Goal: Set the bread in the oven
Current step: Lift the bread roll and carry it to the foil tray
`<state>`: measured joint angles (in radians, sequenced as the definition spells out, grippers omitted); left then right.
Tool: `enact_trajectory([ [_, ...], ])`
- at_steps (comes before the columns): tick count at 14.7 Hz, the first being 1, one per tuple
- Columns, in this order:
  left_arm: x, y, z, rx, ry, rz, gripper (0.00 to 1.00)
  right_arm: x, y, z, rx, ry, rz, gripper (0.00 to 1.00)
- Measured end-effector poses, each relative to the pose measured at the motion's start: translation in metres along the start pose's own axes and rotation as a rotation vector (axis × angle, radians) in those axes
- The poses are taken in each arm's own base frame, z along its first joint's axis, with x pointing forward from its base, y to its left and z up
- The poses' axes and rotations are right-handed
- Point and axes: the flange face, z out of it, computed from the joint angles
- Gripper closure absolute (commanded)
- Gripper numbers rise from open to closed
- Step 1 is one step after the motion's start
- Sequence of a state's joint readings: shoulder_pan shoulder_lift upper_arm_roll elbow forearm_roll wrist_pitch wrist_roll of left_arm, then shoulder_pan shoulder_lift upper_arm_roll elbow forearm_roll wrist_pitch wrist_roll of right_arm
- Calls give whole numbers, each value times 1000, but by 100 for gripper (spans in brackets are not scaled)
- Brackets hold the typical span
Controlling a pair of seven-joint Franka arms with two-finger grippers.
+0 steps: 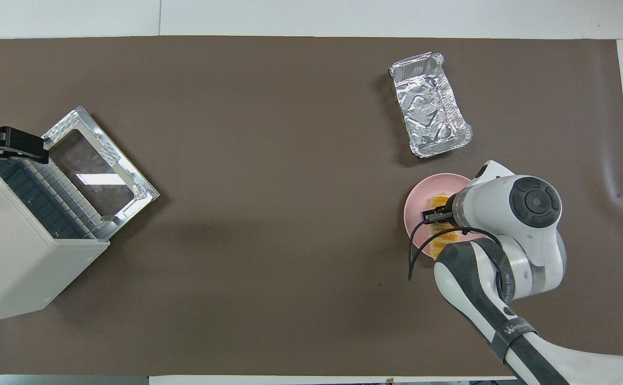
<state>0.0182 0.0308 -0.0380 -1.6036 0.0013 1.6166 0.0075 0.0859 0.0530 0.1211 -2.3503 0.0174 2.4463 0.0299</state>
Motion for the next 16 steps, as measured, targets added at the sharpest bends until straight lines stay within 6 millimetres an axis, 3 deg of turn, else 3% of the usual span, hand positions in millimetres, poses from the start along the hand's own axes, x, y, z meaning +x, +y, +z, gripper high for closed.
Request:
enact_trajectory([
  [3,0,0,0,0,0,0,0,11,-2,-16,1,-20,-2,100],
  [5,0,0,0,0,0,0,0,28,-3,-40,2,-34,-3,100],
  [8,0,0,0,0,0,0,0,65,-5,-84,8,-13,-4,100],
  [11,0,0,0,0,0,0,0,103,-4,-115,18,36,-17,100],
  [14,0,0,0,0,0,0,0,142,4,-126,29,38,-34,100],
  [16,0,0,0,0,0,0,0,172,16,-116,41,11,-48,100],
])
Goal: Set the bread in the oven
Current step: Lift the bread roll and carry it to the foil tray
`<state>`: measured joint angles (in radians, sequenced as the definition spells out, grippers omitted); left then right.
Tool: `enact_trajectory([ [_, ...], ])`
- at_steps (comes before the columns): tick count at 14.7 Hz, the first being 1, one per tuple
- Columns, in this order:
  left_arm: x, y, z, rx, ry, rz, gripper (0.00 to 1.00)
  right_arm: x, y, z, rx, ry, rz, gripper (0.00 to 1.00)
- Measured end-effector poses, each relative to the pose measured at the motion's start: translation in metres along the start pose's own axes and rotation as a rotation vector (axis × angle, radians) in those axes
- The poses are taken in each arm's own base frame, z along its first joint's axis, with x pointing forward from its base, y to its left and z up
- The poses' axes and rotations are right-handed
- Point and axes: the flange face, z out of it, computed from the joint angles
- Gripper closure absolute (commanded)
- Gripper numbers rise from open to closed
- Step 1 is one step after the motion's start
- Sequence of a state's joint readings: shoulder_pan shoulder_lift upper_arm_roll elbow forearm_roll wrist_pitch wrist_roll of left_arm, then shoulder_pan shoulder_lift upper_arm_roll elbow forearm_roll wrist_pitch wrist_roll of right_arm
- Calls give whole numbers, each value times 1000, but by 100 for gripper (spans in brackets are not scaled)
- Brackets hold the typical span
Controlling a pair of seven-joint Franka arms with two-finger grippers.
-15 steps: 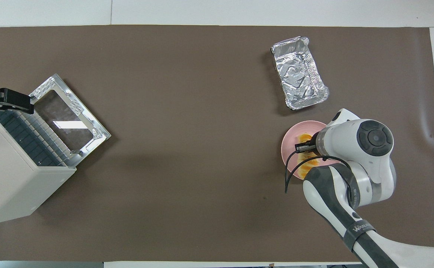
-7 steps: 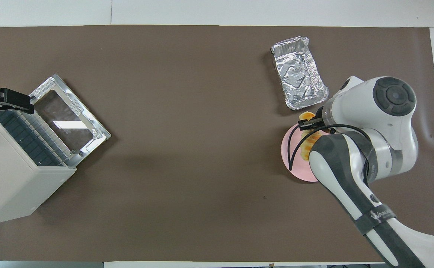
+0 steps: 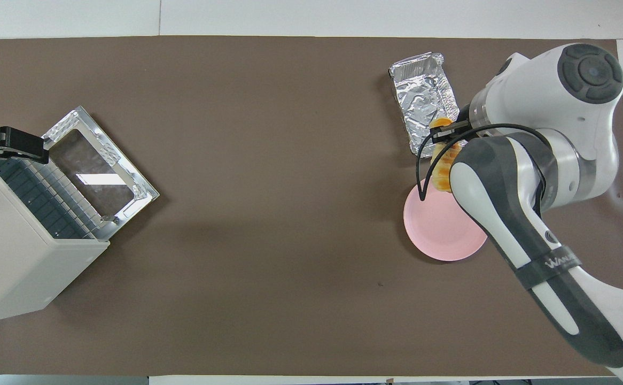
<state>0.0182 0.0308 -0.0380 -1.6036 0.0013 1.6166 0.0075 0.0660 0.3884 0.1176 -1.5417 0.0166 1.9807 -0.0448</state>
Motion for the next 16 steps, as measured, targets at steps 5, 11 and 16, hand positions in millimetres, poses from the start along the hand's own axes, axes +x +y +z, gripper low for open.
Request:
enact_trajectory([
  [5,0,0,0,0,0,0,0,57,12,67,6,21,-77,100],
  [11,0,0,0,0,0,0,0,74,12,97,-16,112,-142,100],
  [16,0,0,0,0,0,0,0,74,8,102,-14,117,-147,0],
])
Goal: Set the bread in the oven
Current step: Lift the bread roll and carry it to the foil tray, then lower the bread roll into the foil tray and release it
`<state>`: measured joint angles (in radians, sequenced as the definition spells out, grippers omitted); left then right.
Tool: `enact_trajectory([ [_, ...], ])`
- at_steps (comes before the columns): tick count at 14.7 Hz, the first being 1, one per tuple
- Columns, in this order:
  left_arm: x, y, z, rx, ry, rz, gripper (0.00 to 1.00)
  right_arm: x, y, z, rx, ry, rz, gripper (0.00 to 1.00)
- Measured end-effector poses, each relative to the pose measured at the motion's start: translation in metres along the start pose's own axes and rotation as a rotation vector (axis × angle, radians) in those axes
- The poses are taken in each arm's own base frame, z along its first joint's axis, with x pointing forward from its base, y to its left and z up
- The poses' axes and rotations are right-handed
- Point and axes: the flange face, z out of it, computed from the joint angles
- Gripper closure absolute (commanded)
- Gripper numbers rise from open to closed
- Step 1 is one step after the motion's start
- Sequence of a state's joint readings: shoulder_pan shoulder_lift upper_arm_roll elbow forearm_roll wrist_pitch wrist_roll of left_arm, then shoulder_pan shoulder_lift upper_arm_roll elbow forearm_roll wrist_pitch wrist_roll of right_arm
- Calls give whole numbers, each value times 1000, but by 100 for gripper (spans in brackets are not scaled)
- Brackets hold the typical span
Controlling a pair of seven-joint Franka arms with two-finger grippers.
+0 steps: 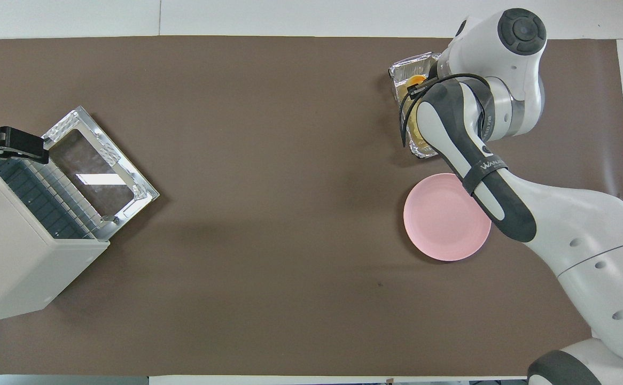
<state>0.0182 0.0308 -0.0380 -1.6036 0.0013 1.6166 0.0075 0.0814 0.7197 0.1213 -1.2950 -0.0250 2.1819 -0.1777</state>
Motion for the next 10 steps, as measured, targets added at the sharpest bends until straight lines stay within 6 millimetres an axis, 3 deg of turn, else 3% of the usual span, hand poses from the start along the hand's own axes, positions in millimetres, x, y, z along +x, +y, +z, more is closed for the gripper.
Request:
enact_trajectory([
  [4,0,0,0,0,0,0,0,-1,3,-1,0,-6,5,0],
  [7,0,0,0,0,0,0,0,-3,8,-8,4,-46,11,6],
  [10,0,0,0,0,0,0,0,-3,29,-21,-7,-43,6,15],
])
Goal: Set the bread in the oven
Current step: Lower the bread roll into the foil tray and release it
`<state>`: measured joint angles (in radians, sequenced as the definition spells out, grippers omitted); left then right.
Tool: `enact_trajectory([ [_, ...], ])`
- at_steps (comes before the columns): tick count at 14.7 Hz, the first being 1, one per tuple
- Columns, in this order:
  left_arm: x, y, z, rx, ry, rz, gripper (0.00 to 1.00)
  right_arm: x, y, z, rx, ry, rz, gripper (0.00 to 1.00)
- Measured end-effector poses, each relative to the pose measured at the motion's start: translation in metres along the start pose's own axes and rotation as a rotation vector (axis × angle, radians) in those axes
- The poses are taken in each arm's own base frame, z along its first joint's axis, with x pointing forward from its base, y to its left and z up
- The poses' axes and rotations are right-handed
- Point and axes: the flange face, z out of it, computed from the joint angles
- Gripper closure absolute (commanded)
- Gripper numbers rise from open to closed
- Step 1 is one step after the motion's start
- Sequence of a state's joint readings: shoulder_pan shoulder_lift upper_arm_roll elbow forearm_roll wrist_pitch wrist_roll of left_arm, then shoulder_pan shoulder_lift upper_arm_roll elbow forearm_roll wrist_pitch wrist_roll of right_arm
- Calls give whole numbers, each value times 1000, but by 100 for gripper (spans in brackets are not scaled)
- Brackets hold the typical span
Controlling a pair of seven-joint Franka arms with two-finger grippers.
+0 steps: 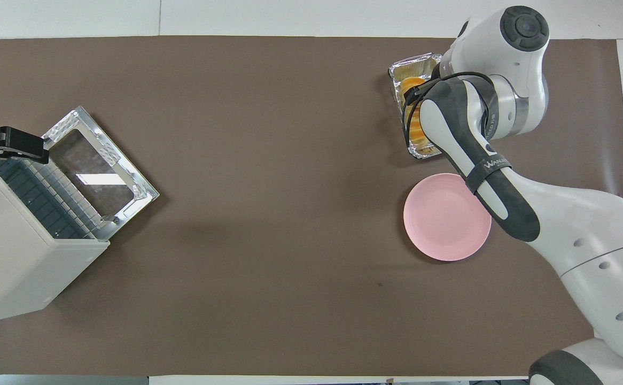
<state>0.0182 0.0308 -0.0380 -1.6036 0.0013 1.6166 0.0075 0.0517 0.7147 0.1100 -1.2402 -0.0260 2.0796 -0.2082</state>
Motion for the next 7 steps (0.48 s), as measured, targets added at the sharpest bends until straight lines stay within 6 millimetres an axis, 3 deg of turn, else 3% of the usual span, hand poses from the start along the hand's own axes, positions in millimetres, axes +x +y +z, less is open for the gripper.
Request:
enact_trajectory([
  [3,0,0,0,0,0,0,0,-3,24,-2,-12,25,-24,19],
  [5,0,0,0,0,0,0,0,-7,36,7,-20,45,-27,25],
  [7,0,0,0,0,0,0,0,-12,39,21,-23,50,-40,45],
])
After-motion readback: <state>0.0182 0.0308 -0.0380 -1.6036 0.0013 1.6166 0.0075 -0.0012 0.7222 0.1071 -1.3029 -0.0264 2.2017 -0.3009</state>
